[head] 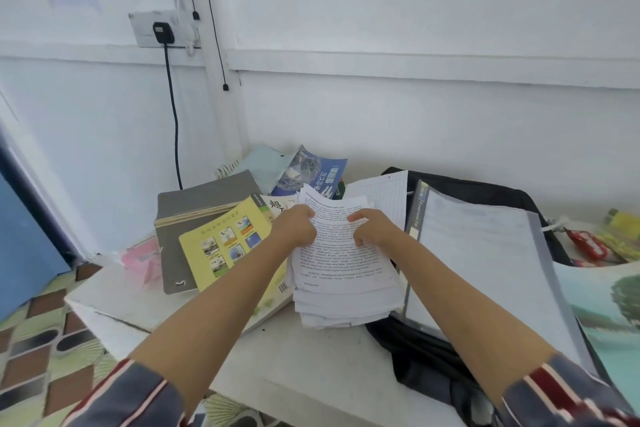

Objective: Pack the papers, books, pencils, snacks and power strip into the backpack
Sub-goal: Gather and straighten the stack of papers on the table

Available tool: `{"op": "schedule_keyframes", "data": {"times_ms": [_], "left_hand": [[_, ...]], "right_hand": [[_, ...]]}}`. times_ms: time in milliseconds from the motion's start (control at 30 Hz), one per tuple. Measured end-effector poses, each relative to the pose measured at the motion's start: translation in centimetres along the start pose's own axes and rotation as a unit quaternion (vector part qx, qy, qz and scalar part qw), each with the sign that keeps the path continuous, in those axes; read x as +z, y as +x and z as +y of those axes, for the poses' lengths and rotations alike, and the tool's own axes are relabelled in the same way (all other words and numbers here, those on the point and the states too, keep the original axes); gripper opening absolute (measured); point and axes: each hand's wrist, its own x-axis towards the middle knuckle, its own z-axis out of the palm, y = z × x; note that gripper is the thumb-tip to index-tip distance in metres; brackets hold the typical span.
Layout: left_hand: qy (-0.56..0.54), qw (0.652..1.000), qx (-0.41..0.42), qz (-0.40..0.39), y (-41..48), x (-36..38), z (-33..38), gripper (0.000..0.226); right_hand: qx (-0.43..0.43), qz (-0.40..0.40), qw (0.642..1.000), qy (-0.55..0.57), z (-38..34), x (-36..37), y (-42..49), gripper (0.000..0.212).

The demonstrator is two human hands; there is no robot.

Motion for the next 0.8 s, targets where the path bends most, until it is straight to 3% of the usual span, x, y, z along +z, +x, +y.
{"op": "schedule_keyframes", "data": {"times_ms": [167,600,800], "left_hand": [[0.003,1.0,-0.005,-0.01,0.5,-0.1,0.3,0.055],[-0.278,0.96,-0.027,-0.01,0.3,-0.2,1.1,0.061],[-0.31,0.95,-0.034,-0.021,0.1,0.1,0.7,0.061]], "right_hand": [[0.016,0.018,0.998,0.05,0.5,0.3,0.3,0.05],[0.043,0.039,0.989,0.137,0.6,-0.4,-0.8,0.05],[0.045,0.042,0.988,0.139,0.6,-0.5,-1.4,0.049]]}}
